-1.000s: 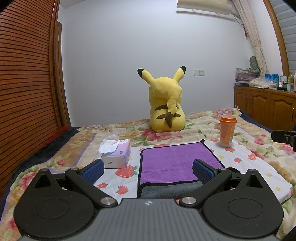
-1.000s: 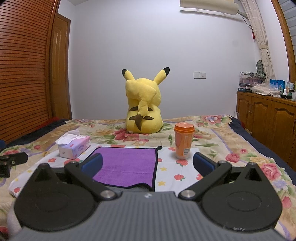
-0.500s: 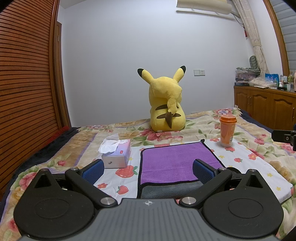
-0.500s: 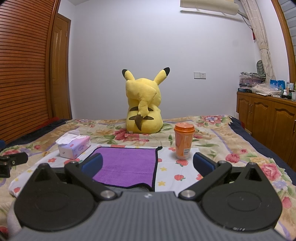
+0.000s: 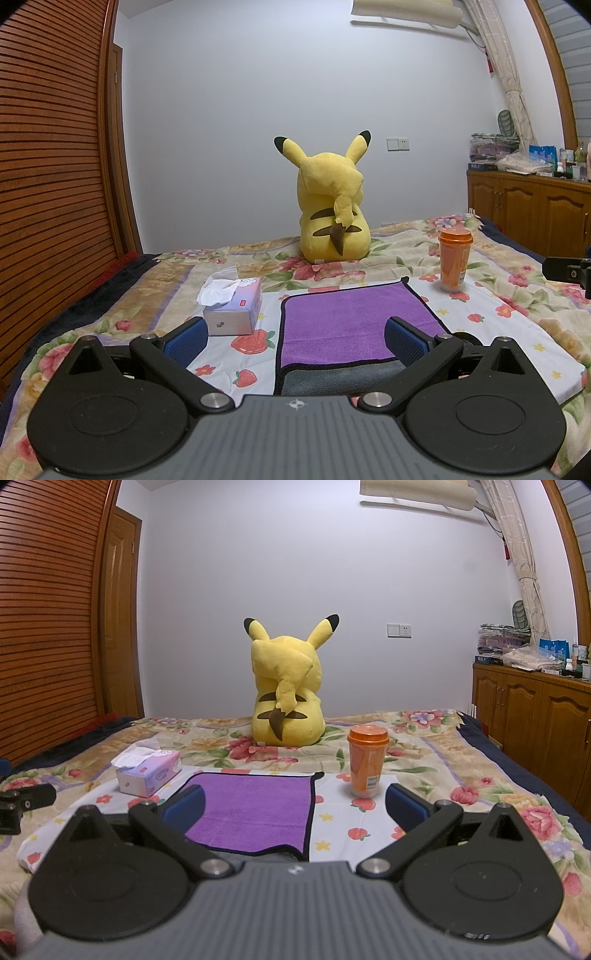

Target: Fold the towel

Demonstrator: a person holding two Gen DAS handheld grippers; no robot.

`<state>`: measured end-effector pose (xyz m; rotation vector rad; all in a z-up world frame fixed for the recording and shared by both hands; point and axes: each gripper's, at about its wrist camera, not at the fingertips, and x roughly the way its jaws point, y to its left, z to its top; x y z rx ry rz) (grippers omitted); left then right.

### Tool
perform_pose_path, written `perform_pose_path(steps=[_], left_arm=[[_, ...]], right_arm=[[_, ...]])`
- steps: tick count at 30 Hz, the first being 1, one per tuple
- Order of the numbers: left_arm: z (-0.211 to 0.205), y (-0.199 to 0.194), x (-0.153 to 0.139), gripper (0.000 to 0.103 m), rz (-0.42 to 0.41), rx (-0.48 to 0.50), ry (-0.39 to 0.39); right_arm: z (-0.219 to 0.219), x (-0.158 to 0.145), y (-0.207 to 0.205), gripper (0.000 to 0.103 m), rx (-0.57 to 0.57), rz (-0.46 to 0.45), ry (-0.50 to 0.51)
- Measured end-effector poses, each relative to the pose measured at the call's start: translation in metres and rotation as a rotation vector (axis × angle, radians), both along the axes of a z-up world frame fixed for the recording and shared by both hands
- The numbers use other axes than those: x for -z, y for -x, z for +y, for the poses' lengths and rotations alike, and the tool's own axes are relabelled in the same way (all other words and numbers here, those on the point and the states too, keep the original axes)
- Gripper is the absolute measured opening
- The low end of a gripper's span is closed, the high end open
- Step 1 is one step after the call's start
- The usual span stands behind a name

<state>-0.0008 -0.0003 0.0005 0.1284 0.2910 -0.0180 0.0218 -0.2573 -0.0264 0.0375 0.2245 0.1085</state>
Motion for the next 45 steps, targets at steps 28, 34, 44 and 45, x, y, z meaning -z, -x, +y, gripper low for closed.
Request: perform_pose_path(steps=[28, 34, 44, 45], left_arm=[[0.003, -0.012, 0.009, 0.103, 0.059, 0.006, -0.033], [0.003, -0.023, 0.013, 0.103, 0.096, 0.005, -0.034], [0.003, -0.042, 0.021, 0.103, 0.155, 0.013, -0.033], [0.003, -0.044, 0.021, 0.103, 0.16, 0.014, -0.033]], right_arm=[[0.01, 0.0, -0.01, 0.103, -0.011, 0.044, 0.013], [0.012, 0.004, -0.018, 0.103, -0.015, 0.076, 0.018], [0.016, 0.007, -0.029, 0.103, -0.031, 0.104, 0.037], [0.016, 0.007, -0.031, 0.103, -0.033, 0.108, 0.04]])
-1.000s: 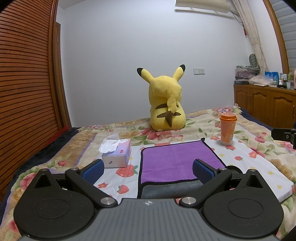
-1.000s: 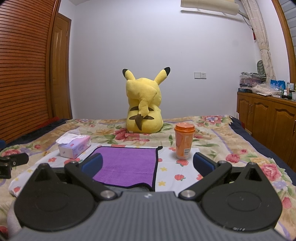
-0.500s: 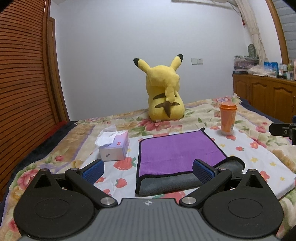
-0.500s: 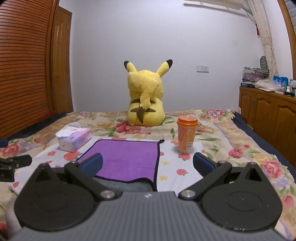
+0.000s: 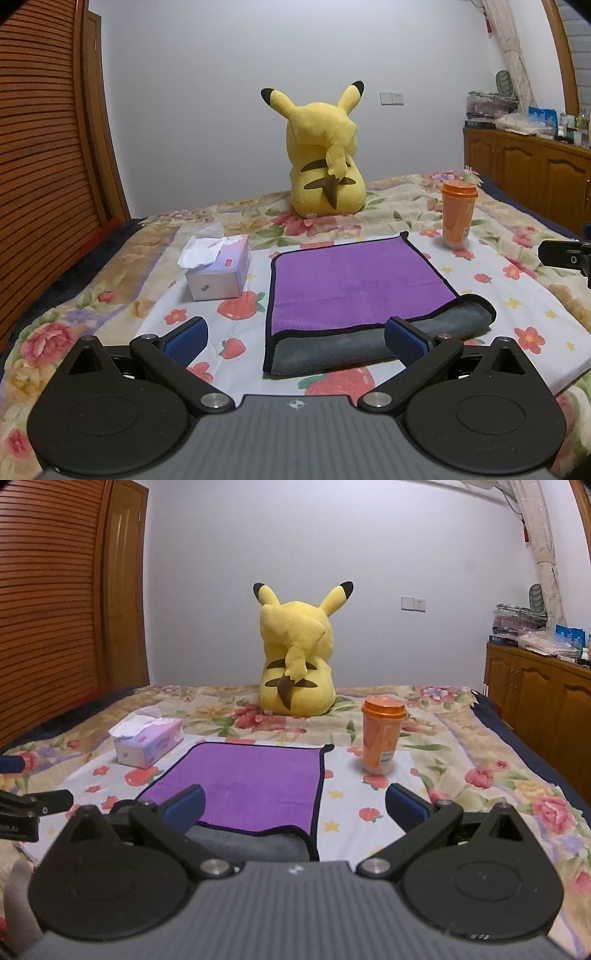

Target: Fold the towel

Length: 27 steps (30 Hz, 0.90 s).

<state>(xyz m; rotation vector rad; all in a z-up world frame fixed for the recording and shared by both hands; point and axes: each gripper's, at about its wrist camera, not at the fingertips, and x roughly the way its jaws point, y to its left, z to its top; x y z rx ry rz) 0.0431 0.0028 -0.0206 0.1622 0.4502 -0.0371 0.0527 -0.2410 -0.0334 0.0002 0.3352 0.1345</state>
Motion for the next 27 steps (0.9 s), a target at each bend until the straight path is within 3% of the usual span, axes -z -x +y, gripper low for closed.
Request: perform_pose_path(steps=[27], left_arm=[[0.001, -0.051, 0.019, 0.103, 0.084, 0.032, -0.029]], right_arm=[[0.013, 0.02, -0.044, 0.103, -0.057, 0.102, 0.048]])
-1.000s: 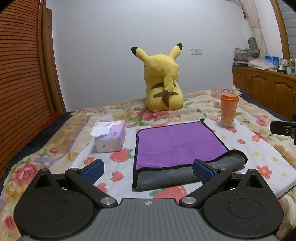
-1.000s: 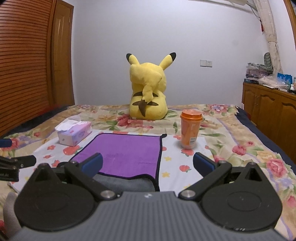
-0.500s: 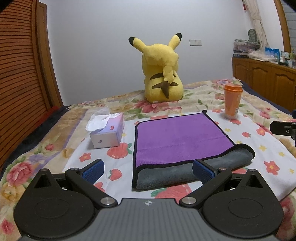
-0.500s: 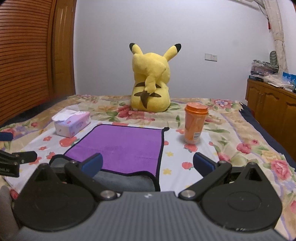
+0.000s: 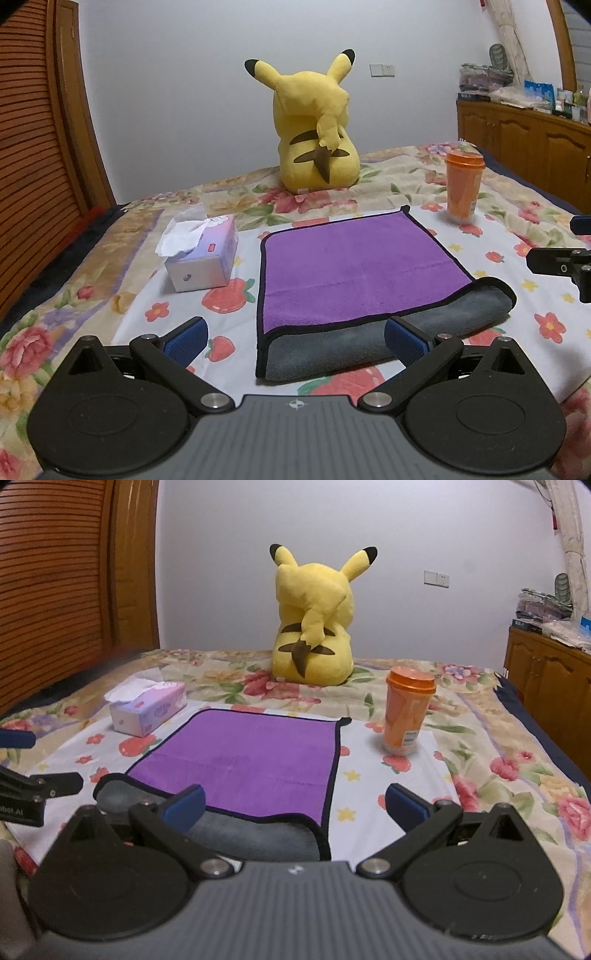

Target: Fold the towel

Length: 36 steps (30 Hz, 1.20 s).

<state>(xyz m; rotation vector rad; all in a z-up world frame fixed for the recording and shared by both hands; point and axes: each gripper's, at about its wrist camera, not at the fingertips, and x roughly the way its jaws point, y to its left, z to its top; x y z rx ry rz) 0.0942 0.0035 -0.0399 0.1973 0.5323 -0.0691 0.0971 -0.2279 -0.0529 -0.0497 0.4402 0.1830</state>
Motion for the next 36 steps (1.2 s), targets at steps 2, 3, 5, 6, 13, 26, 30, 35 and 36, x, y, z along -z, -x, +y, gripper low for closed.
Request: perform_pose_path(steps=[2, 3, 5, 6, 13, 26, 30, 35, 36], left_arm=[[0.001, -0.005, 0.002, 0.103, 0.009, 0.002, -0.001], [0.001, -0.007, 0.003, 0.103, 0.011, 0.003, 0.0], [0.002, -0.011, 0.003, 0.103, 0.015, 0.008, 0.003], [0.003, -0.014, 0.004, 0.103, 0.017, 0.008, 0.004], [0.01, -0.029, 0.008, 0.103, 0.043, 0.01, 0.022], [0.019, -0.058, 0.021, 0.103, 0.089, 0.005, 0.019], [0.023, -0.065, 0.025, 0.103, 0.106, -0.001, 0.022], [0.029, -0.076, 0.032, 0.103, 0.148, 0.001, 0.045], [0.03, -0.078, 0.033, 0.102, 0.155, 0.001, 0.047]], right_arm=[[0.002, 0.001, -0.003, 0.103, -0.007, 0.005, 0.003], [0.003, 0.002, -0.004, 0.103, -0.01, 0.006, 0.006], [0.004, 0.003, -0.008, 0.103, -0.013, 0.008, 0.013], [0.004, 0.004, -0.01, 0.103, -0.014, 0.011, 0.014], [0.01, 0.009, -0.023, 0.103, -0.035, 0.031, 0.035], [0.013, 0.021, -0.045, 0.102, -0.064, 0.086, 0.044], [0.012, 0.024, -0.053, 0.102, -0.063, 0.104, 0.04], [0.009, 0.028, -0.061, 0.102, -0.056, 0.14, 0.033], [0.009, 0.029, -0.063, 0.102, -0.056, 0.148, 0.033]])
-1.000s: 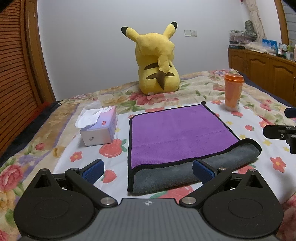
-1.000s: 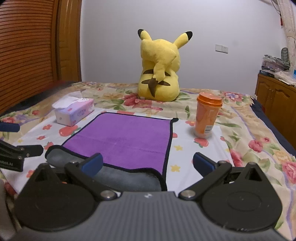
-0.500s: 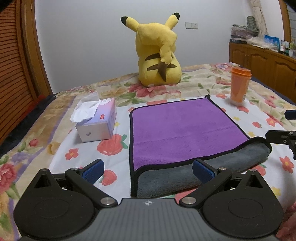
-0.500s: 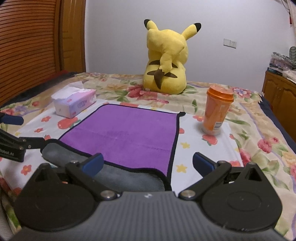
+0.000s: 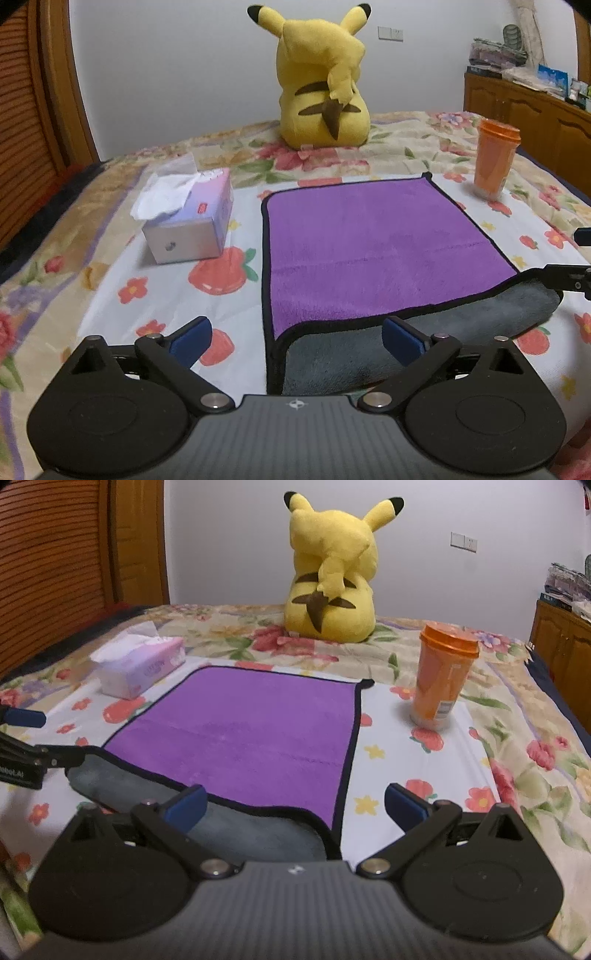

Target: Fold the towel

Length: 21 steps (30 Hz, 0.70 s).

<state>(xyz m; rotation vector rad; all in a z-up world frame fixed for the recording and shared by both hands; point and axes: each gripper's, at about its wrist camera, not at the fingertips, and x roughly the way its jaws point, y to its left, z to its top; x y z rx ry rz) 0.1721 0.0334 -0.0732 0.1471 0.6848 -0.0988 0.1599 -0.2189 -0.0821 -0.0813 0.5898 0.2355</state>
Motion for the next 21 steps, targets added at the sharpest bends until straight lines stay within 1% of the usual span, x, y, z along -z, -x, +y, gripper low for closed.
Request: perform_pose_path(steps=[4, 6, 8, 9, 12, 14, 17, 20, 21], left_arm=[[0.004, -0.008, 0.006, 0.096, 0.032, -0.003, 0.014], [0.008, -0.011, 0.008, 0.094, 0.046, -0.008, 0.027], [0.011, -0.015, 0.01, 0.093, 0.058, -0.017, 0.039], [0.013, -0.017, 0.011, 0.091, 0.064, -0.021, 0.042], [0.016, -0.02, 0.015, 0.085, 0.081, -0.026, 0.046], [0.019, -0.022, 0.016, 0.083, 0.092, -0.028, 0.052], [0.021, -0.024, 0.019, 0.077, 0.111, -0.025, 0.069], [0.022, -0.025, 0.021, 0.069, 0.134, -0.019, 0.091], [0.022, -0.025, 0.021, 0.065, 0.141, -0.013, 0.097]], right_arm=[[-0.001, 0.004, -0.006, 0.102, -0.004, 0.029, -0.002], [0.0, 0.007, -0.008, 0.101, -0.008, 0.047, -0.002], [0.0, 0.009, -0.009, 0.091, -0.016, 0.069, -0.005], [0.0, 0.011, -0.011, 0.09, -0.02, 0.082, -0.009], [0.0, 0.015, -0.013, 0.089, -0.023, 0.113, -0.009], [0.0, 0.016, -0.015, 0.089, -0.028, 0.13, -0.015], [0.0, 0.02, -0.017, 0.089, -0.032, 0.154, -0.021], [-0.003, 0.023, -0.02, 0.089, -0.035, 0.177, -0.03], [-0.003, 0.024, -0.021, 0.089, -0.034, 0.187, -0.036]])
